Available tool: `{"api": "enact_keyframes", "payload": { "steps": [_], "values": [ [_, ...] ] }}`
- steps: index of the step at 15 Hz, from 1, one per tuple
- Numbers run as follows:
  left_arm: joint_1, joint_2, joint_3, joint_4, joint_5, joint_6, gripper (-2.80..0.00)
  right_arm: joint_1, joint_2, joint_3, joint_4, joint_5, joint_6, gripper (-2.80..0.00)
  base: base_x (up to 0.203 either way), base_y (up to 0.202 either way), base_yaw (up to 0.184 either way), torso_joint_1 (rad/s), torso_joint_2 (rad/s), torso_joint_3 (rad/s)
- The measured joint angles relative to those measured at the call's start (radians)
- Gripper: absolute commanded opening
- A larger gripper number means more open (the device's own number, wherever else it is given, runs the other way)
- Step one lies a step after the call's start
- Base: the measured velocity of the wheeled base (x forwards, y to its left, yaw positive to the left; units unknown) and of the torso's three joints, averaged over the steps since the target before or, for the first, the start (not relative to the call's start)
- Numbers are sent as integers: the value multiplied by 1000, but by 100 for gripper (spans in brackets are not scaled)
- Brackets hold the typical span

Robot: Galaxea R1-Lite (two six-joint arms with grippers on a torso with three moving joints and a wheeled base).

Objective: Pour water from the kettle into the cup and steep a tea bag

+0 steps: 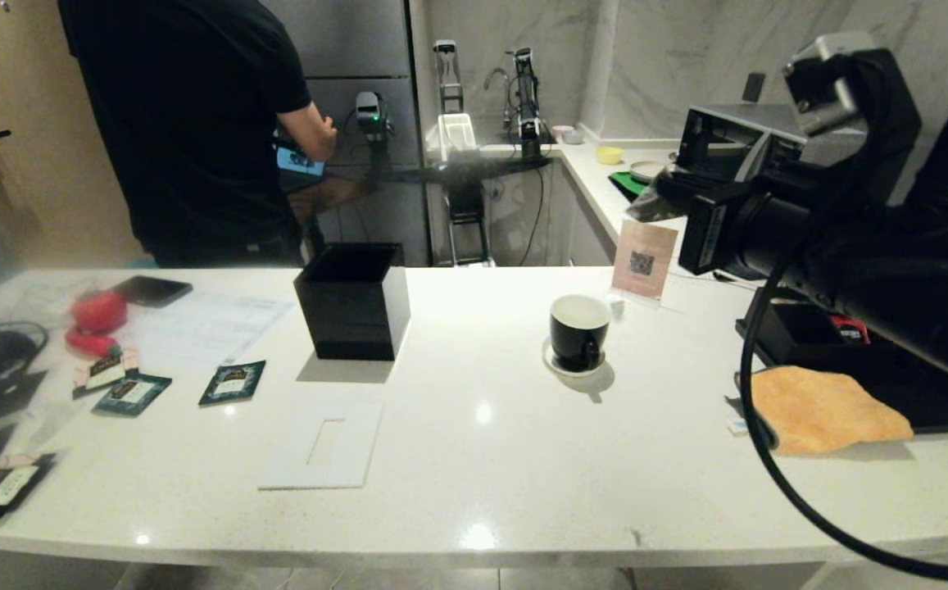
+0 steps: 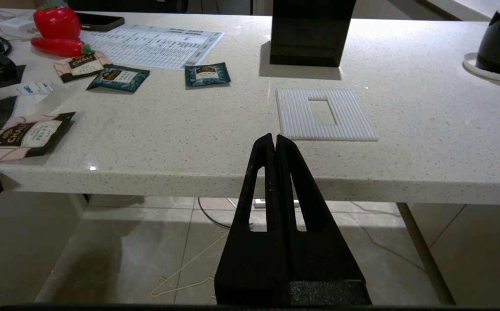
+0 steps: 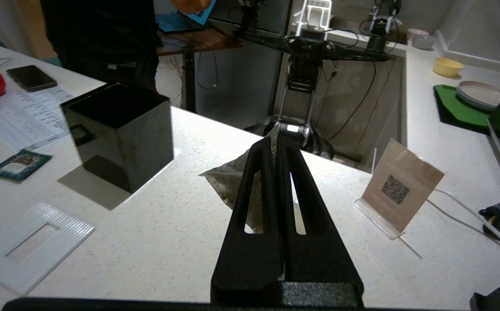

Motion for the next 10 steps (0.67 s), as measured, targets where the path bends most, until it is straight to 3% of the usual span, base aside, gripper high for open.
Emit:
{"api": "enact_keyframes", "payload": {
  "steps": [6, 10],
  "values": [
    [0, 0, 0, 0, 0, 0, -280, 126, -27, 101, -18, -66, 0, -280, 0, 0, 0, 0, 0, 0],
    [0, 0, 0, 0, 0, 1, -280, 148, -23, 120, -19, -68, 3, -280, 0, 0, 0, 0, 0, 0]
  ]
}}
